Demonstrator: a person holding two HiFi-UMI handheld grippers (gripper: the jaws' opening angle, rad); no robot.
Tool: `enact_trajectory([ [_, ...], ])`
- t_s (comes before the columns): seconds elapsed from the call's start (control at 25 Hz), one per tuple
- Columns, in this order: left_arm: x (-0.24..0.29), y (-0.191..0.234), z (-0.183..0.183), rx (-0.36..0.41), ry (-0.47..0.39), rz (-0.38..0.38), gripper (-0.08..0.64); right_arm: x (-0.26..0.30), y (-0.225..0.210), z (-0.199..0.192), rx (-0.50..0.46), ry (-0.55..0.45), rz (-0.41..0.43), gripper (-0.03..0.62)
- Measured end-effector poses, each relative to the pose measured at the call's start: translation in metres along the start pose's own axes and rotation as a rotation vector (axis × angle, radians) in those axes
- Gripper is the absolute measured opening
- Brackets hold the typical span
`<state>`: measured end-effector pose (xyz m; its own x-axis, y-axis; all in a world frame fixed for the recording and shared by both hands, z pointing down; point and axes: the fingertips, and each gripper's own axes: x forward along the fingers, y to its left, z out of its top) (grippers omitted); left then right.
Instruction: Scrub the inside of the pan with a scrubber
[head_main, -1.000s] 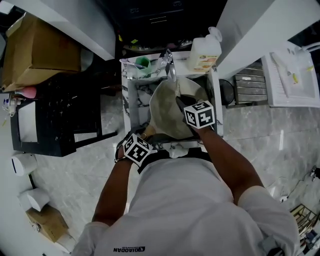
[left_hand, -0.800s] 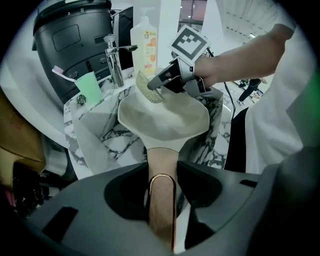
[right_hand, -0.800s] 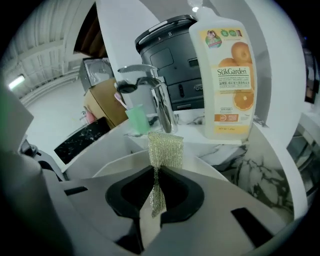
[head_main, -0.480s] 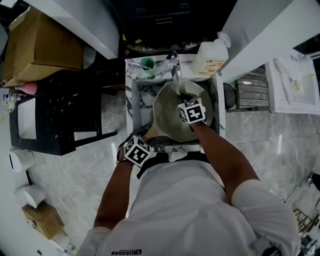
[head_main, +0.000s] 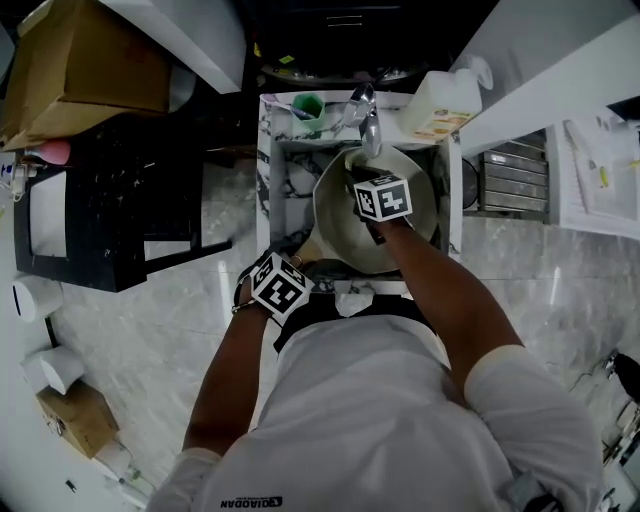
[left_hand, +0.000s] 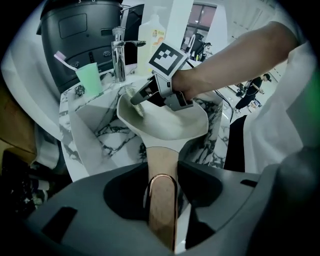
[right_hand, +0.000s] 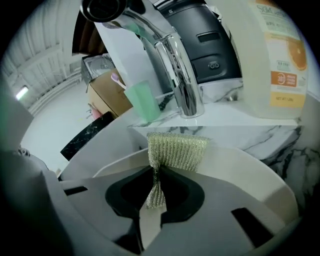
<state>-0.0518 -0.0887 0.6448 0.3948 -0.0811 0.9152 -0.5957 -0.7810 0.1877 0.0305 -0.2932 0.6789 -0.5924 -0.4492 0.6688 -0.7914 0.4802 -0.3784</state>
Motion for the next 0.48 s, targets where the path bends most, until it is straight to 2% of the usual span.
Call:
enact_trajectory([
  [0.36,0.006,0.001,-0.003,0.043,0.025,0.018,0.198,0.012,0.042,-0.005,0.093,-0.002,0.120,0.071],
  [0.48,0.007,0.000,-0.003,0.043,0.028,0.008,0.198,0.012,0.050,-0.009,0.171,-0.004,0.155,0.071],
])
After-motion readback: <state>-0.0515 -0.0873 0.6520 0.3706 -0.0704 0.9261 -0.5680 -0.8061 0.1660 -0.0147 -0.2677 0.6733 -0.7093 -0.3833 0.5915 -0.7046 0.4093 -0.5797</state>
